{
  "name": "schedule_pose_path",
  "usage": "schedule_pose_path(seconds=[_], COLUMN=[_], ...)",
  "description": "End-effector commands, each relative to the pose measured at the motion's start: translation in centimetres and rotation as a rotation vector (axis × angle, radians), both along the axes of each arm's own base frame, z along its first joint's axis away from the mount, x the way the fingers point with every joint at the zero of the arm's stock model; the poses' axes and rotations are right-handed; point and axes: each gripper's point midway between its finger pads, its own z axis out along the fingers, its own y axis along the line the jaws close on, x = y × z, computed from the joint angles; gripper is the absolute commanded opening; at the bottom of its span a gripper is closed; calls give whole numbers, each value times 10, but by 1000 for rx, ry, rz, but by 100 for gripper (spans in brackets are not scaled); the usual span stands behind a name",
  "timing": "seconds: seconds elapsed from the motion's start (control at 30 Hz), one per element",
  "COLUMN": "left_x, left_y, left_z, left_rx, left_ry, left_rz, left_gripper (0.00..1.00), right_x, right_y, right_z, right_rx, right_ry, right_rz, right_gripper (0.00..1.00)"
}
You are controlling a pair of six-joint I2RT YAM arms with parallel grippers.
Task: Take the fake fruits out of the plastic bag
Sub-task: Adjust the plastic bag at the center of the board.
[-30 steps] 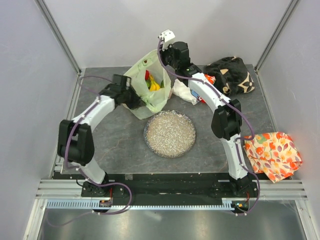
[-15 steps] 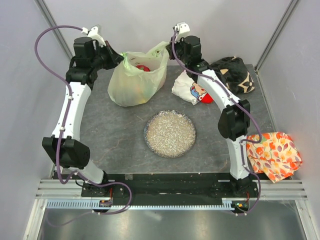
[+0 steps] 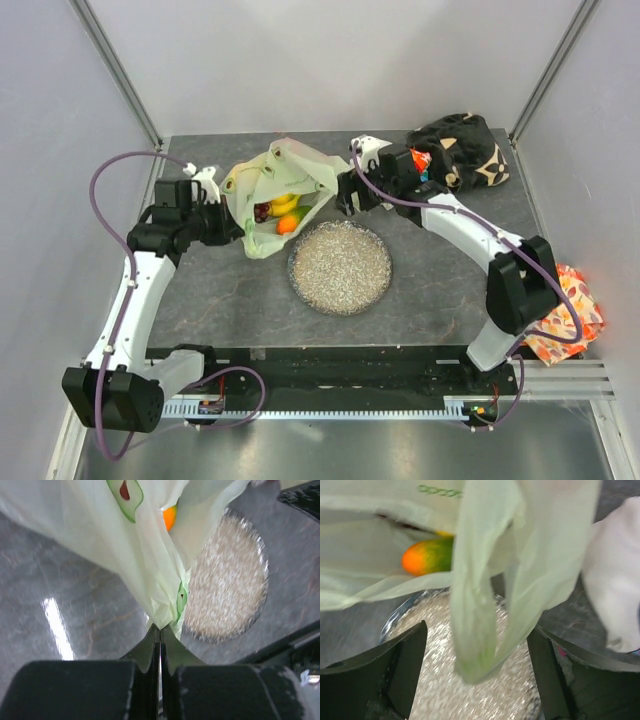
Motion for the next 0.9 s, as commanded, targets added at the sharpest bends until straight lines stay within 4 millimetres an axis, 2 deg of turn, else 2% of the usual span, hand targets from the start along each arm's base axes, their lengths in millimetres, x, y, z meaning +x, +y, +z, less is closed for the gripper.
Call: schedule_pose_path(seconds=[0.0, 0.1, 0.17, 0.23, 0.27, 0.33, 0.37, 0.4, 0.43, 0.47, 0.5, 0.53, 0.6, 0.63, 0.7, 0.73, 0.8, 0.83, 0.87], left_x=[-19, -10, -8, -3, -1, 4, 5, 7, 9, 9, 10, 13, 16, 17, 20, 20, 22, 23, 26], left_y=[0, 5, 3, 0, -3, -4, -4, -4, -4, -4, -5, -6, -7, -7, -8, -11, -12, -13, -13], left_z=[-6, 4, 12, 23, 28, 33, 31, 33, 29, 30, 31, 33, 34, 35, 34, 34, 31, 30, 30], left_rx=[58, 61, 44, 20, 1, -14, -16, -18, -26, -33, -39, -53, -62, -69, -79, -91, -103, -112, -119], left_ry=[-46, -119, -160, -214, -225, -231, -219, -217, -193, -191, -195, -203, -206, -207, -200, -196, -191, -184, -186], left_rz=[-104, -62, -52, -54, -55, -46, -42, -33, -20, -17, -17, -11, -1, 2, 3, -1, 0, 4, 8], left_gripper=[2, 1, 2, 2, 2, 2, 2, 2, 2, 2, 1, 2, 2, 2, 2, 2, 1, 2, 2], right_x=[-58, -83, -91, -98, -94, -92, -89, -90, -87, -85, -83, -79, -69, -61, -50, -42, -27, -19, -8], right_y=[19, 28, 42, 59, 69, 88, 95, 103, 109, 114, 118, 124, 130, 136, 144, 151, 160, 165, 168], right_z=[91, 127, 135, 131, 127, 117, 130, 134, 127, 132, 125, 107, 90, 66, 59, 41, 41, 23, 28], right_rx=[66, 61, 50, 38, 26, 18, 24, 27, 16, 16, -6, -25, -50, -75, -78, -92, -90, -105, -115], right_ry=[-177, -274, -316, -326, -330, -325, -365, -382, -375, -389, -399, -372, -357, -318, -315, -292, -308, -284, -307], right_rz=[217, 318, 380, 433, 455, 494, 504, 520, 534, 547, 570, 589, 595, 592, 591, 584, 559, 557, 529], right_gripper=[88, 84, 78, 71, 65, 59, 55, 54, 53, 50, 47, 44, 41, 41, 40, 41, 41, 41, 42])
